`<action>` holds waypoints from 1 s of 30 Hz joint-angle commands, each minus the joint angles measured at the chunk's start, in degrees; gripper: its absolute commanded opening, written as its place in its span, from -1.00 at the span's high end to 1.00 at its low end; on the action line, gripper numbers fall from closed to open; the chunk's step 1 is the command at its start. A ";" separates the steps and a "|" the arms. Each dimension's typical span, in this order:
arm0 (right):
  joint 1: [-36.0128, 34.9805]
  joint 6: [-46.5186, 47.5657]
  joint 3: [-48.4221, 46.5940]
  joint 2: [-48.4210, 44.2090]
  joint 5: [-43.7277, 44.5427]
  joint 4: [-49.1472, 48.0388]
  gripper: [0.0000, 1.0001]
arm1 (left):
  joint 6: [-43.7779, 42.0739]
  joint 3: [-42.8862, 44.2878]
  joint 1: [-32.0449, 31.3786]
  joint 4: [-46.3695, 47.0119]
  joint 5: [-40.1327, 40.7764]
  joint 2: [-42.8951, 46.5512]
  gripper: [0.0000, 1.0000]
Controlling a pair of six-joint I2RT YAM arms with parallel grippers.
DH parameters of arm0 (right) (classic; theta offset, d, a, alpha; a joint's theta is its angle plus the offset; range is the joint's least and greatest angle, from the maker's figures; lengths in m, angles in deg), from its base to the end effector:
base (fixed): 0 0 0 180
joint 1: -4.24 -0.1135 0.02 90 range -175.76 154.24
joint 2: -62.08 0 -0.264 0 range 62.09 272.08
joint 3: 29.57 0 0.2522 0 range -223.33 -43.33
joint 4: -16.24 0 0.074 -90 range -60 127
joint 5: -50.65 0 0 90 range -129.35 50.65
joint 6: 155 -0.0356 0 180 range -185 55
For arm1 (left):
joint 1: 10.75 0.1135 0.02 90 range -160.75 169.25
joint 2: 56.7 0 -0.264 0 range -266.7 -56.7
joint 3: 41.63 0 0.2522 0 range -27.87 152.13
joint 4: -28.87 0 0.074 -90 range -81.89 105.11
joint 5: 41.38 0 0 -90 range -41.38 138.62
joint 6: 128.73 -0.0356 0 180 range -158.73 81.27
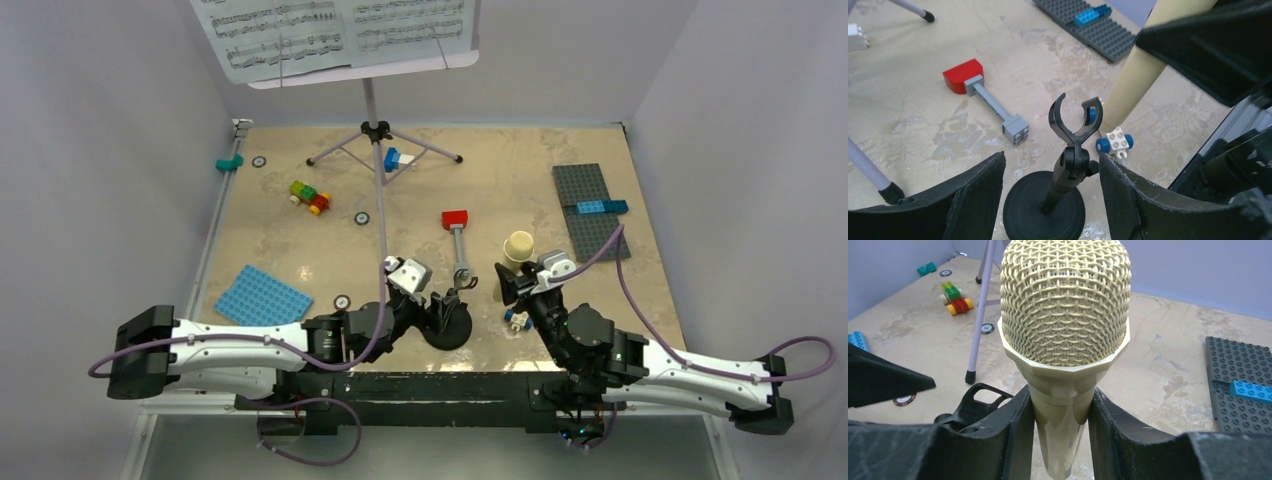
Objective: Pack up the instrument practice props
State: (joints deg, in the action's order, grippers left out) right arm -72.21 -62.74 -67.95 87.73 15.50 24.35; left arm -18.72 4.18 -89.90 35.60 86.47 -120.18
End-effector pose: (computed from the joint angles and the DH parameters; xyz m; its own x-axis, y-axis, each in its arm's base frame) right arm 0.0569 0.1120 0.2910 0.0334 0.0417 -0.9986 -0.3677 0.9296 0.0265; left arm 0.0671 -0.2342 0.2538 -0.2601 -0.0782 -0.9624 0.6099 0.7594 -0.2265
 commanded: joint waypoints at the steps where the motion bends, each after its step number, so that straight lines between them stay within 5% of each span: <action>1: -0.02 -7.62 -0.17 -1.48 0.77 4.01 1.00 | 0.40 -1.69 -0.03 1.35 -0.45 5.69 -0.46; 12: -0.01 -19.58 -0.13 -3.98 -3.00 13.21 1.00 | 3.71 -21.78 -0.03 12.79 -14.71 15.63 -0.42; 30: 0.03 -29.97 -2.42 -2.61 -4.77 26.12 1.00 | -10.88 -18.44 0.60 47.26 -17.53 -14.21 -0.31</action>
State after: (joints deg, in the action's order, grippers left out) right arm -72.21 -88.47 -68.50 86.36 10.84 48.24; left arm -26.59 -16.34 -89.88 70.42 68.48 -130.87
